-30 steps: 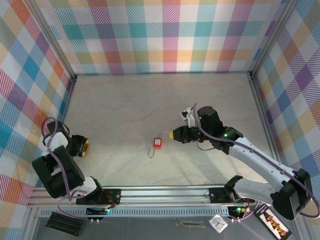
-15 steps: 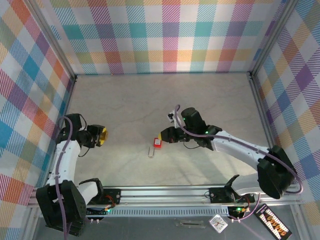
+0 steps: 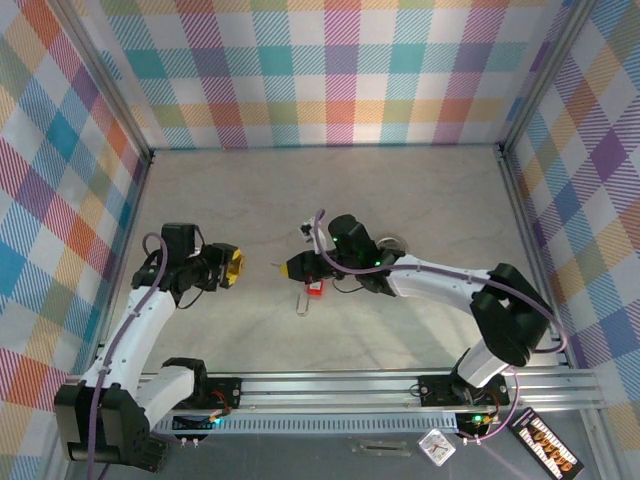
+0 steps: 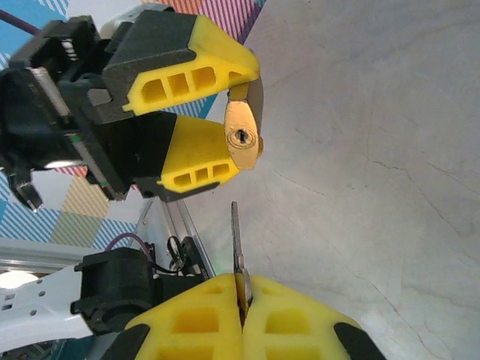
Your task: Unlock with the key
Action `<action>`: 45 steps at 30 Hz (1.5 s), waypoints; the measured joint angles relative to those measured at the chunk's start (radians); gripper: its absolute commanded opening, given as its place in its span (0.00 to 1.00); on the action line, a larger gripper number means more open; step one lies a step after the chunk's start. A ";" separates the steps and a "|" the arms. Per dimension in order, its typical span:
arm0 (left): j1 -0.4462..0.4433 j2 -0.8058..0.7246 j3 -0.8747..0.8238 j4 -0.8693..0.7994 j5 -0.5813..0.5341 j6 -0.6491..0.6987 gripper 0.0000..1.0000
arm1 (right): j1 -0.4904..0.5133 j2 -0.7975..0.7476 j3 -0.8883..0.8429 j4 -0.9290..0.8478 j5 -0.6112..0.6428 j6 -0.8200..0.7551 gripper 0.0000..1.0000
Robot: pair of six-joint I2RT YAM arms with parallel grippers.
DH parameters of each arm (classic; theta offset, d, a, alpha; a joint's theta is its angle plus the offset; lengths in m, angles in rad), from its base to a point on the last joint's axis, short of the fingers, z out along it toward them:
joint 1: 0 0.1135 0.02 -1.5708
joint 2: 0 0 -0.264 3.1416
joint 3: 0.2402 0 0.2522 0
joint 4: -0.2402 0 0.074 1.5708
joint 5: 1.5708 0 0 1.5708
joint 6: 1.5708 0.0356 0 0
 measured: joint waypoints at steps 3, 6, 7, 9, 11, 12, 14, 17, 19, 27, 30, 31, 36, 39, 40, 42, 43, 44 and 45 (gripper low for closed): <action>-0.051 0.001 0.003 0.018 -0.025 -0.040 0.41 | 0.011 0.037 0.022 0.018 0.008 0.011 0.00; -0.083 0.003 0.005 0.041 -0.045 -0.070 0.41 | 0.017 0.059 0.035 0.026 0.015 0.016 0.00; -0.090 0.006 0.006 0.046 -0.050 -0.077 0.41 | 0.017 0.064 0.037 0.028 0.016 0.016 0.00; -0.101 0.013 0.010 0.050 -0.058 -0.090 0.41 | 0.017 0.073 0.042 0.030 0.018 0.016 0.00; -0.119 0.019 0.010 0.058 -0.068 -0.099 0.41 | 0.017 0.080 0.043 0.033 0.018 0.019 0.00; -0.124 0.020 0.010 0.062 -0.069 -0.101 0.41 | 0.017 0.081 0.043 0.034 0.018 0.019 0.00; -0.135 0.022 0.010 0.072 -0.075 -0.111 0.41 | 0.017 0.082 0.043 0.034 0.019 0.019 0.00; -0.142 0.024 0.010 0.081 -0.080 -0.119 0.40 | 0.017 0.082 0.043 0.034 0.026 0.019 0.00; -0.143 0.027 0.010 0.088 -0.084 -0.119 0.40 | 0.017 0.082 0.043 0.034 0.031 0.019 0.00; -0.147 0.029 0.010 0.095 -0.095 -0.118 0.39 | 0.018 0.082 0.044 0.030 0.055 0.012 0.00; -0.147 0.029 0.010 0.095 -0.099 -0.118 0.39 | 0.018 0.082 0.045 0.027 0.067 0.004 0.00; -0.147 0.029 0.010 0.094 -0.099 -0.118 0.39 | 0.018 0.082 0.045 0.026 0.071 0.000 0.00; -0.148 0.031 0.010 0.092 -0.101 -0.114 0.39 | 0.018 0.082 0.045 0.010 0.089 -0.015 0.00; -0.148 0.036 0.010 0.091 -0.101 -0.114 0.39 | 0.018 0.082 0.045 0.003 0.098 -0.019 0.00; -0.149 0.038 0.010 0.091 -0.101 -0.112 0.39 | 0.018 0.082 0.045 0.002 0.100 -0.019 0.00; -0.151 0.042 0.010 0.091 -0.103 -0.110 0.39 | 0.018 0.082 0.045 -0.001 0.103 -0.020 0.00; -0.152 0.044 0.010 0.090 -0.103 -0.110 0.39 | 0.018 0.082 0.045 -0.003 0.105 -0.024 0.00; -0.152 0.045 0.010 0.091 -0.102 -0.110 0.38 | 0.018 0.082 0.045 -0.006 0.106 -0.028 0.00; -0.153 0.047 0.010 0.090 -0.103 -0.110 0.38 | 0.018 0.081 0.045 -0.008 0.108 -0.031 0.00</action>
